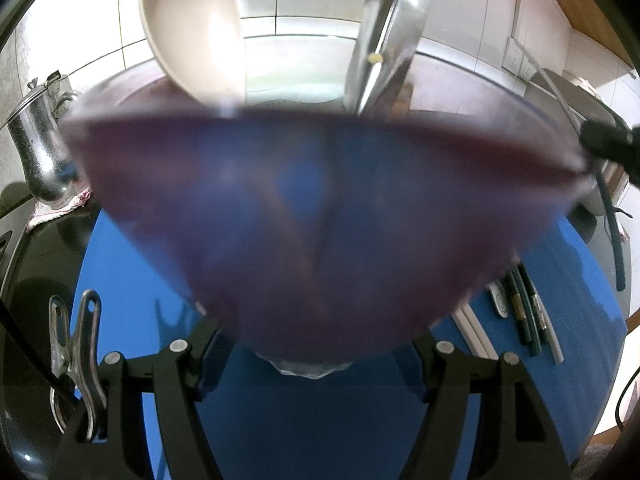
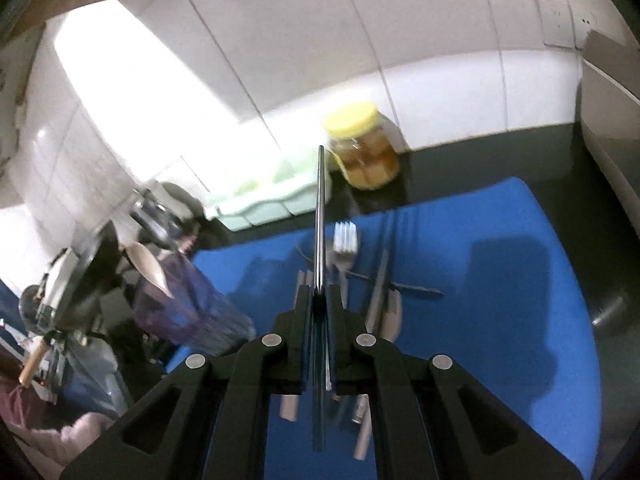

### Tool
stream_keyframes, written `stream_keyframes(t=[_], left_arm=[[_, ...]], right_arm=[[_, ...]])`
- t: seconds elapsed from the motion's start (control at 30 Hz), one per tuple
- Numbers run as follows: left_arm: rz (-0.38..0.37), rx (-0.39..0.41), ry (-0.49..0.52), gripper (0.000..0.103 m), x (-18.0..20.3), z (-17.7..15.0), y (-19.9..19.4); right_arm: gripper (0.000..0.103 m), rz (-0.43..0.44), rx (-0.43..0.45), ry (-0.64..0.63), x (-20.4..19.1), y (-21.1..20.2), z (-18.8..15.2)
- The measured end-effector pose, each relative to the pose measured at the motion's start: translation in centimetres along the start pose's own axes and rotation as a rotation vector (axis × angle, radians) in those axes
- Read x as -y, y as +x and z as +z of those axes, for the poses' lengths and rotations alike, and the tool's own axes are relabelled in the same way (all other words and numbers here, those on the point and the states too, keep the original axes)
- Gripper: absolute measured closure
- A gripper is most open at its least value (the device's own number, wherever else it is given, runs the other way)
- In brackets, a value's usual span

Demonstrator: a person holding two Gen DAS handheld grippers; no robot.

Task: Organize utensils
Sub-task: 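Grasp the thin dark utensil with the right tool and lift it, then carry the thin utensil to the glass cup, lower it in, open the right tool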

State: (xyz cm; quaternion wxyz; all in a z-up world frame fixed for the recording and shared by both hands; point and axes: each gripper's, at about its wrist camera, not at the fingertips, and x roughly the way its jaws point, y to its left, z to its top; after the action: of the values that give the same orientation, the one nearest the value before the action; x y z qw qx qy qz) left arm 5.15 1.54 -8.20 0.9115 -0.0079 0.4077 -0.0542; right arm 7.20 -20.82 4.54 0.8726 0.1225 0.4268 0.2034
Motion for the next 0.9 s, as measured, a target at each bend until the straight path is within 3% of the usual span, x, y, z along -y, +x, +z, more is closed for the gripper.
stream_keyframes(t=[0.43,0.9], left_arm=[[0.001,-0.002,0.001,0.029,-0.1,-0.1,-0.1],[0.001,-0.005,0.001,0.029,-0.1,-0.1,-0.1]], right_arm=[[0.095,0.130,0.125,-0.084,-5.9,0.4,1.2],[0.095,0.220,0.170,-0.137,-9.9,1.9,2.4]])
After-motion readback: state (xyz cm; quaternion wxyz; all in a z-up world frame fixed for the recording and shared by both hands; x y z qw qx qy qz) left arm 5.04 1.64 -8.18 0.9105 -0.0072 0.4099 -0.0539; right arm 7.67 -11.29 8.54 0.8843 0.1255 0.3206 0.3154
